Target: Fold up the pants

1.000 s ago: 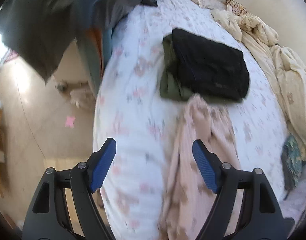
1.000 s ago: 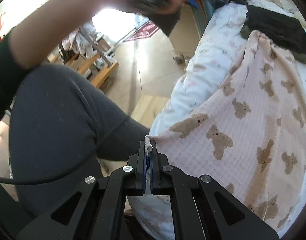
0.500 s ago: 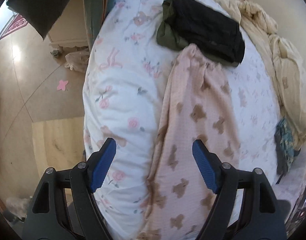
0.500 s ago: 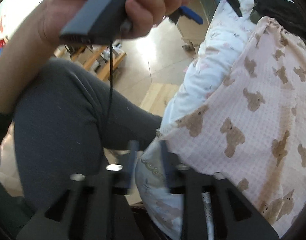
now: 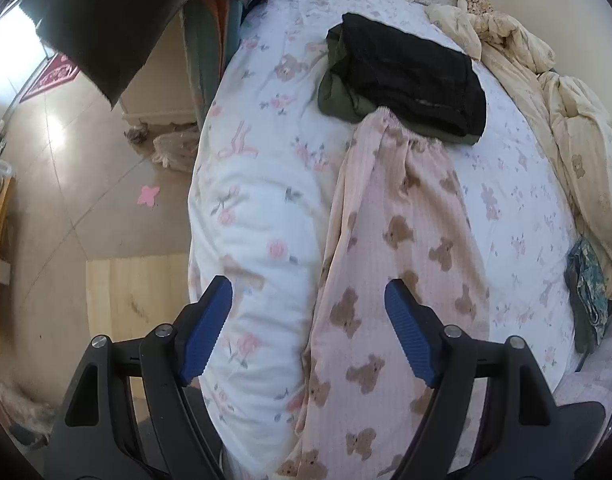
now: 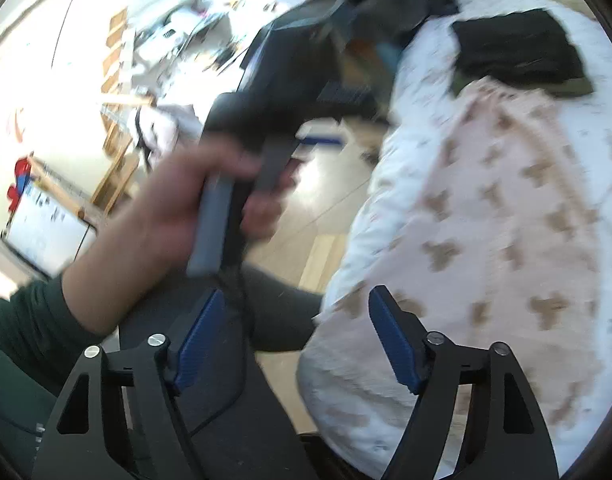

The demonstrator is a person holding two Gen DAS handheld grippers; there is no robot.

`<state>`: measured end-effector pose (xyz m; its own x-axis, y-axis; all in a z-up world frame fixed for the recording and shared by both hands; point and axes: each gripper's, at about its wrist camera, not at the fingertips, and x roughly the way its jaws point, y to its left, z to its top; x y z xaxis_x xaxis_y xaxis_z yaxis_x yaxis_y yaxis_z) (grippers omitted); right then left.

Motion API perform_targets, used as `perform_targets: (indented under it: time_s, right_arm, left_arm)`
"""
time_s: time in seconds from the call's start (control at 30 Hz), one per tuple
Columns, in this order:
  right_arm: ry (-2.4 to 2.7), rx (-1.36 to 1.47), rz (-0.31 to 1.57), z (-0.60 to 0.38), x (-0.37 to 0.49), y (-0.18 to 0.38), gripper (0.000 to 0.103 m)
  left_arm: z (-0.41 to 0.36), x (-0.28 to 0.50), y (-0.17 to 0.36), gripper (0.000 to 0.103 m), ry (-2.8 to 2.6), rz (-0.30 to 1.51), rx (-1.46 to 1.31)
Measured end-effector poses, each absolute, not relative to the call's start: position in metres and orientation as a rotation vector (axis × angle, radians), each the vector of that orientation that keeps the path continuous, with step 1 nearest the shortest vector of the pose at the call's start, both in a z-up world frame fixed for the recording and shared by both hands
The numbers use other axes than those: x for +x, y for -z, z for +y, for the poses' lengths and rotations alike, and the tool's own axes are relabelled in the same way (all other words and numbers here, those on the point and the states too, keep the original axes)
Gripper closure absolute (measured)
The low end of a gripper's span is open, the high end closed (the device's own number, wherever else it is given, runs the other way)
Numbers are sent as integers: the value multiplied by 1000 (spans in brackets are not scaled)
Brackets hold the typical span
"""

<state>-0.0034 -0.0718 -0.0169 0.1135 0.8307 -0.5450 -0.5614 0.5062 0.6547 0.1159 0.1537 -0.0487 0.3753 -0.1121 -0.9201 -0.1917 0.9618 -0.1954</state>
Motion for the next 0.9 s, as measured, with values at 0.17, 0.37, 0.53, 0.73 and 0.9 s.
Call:
perform_targets:
  time_s: [0.17,0.37,0.53,0.73,0.9]
  right_arm:
    - [-965,358,989,-115,16,9,24]
    - [-830,399,974,-151,52,11,24]
    - [-689,438,991,-174,95,19,24]
    - [-522,394,988,-187,138,16,24]
    - [-482,364,967,-187,166,12,24]
  left_arm:
    - [148,109,53,27,-55,1200,-298]
    - [136,120,45,27,-32,1174,-291]
    - [123,128,43,27,-15,1174,-264]
    - [117,135,40,27,-29,1150,-231]
    - [119,141,40,27,-27,1157,-264]
